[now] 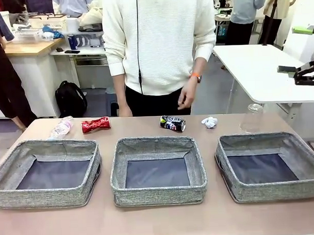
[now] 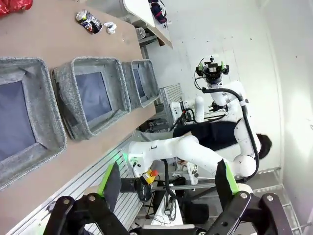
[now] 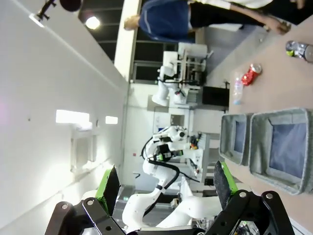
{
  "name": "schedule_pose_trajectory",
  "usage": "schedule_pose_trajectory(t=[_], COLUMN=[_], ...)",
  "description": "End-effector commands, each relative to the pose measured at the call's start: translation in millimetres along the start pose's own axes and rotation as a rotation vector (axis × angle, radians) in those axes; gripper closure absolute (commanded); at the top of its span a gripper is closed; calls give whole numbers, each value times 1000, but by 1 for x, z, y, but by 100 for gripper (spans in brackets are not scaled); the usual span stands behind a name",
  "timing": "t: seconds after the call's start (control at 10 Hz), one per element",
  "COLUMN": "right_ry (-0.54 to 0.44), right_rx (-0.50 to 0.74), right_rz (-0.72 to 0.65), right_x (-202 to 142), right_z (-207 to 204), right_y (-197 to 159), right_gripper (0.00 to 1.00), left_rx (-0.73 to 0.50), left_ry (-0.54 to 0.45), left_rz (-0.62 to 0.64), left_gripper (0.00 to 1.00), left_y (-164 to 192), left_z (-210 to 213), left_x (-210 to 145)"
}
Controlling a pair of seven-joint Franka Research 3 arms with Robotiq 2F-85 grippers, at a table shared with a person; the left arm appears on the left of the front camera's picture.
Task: Sort the waste into the appropriate baskets.
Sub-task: Pick up the waste item pointed out by the person.
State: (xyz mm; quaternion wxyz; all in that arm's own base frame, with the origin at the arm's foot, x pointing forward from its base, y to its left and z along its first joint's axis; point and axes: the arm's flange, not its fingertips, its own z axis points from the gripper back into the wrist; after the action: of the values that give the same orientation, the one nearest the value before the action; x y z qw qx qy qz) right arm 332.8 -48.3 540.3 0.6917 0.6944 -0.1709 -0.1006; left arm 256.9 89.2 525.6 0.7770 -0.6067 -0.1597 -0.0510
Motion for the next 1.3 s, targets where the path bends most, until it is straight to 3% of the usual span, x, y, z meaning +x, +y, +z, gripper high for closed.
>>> schedule_pose_trajectory(t=[0.0, 1.2], right_ry=[-7, -7], right_rx=[18, 18], right_rz=[-25, -25], right_x=[-1, -1], right_z=[-3, -3], right_y=[5, 5], right_gripper=[0, 0], left_rx=[-21, -21], left_ry=[-5, -5], left_rz=[-26, -26], left_gripper=[0, 0], left_y=[-2, -2], left_z=[1, 1], left_x=[2, 2])
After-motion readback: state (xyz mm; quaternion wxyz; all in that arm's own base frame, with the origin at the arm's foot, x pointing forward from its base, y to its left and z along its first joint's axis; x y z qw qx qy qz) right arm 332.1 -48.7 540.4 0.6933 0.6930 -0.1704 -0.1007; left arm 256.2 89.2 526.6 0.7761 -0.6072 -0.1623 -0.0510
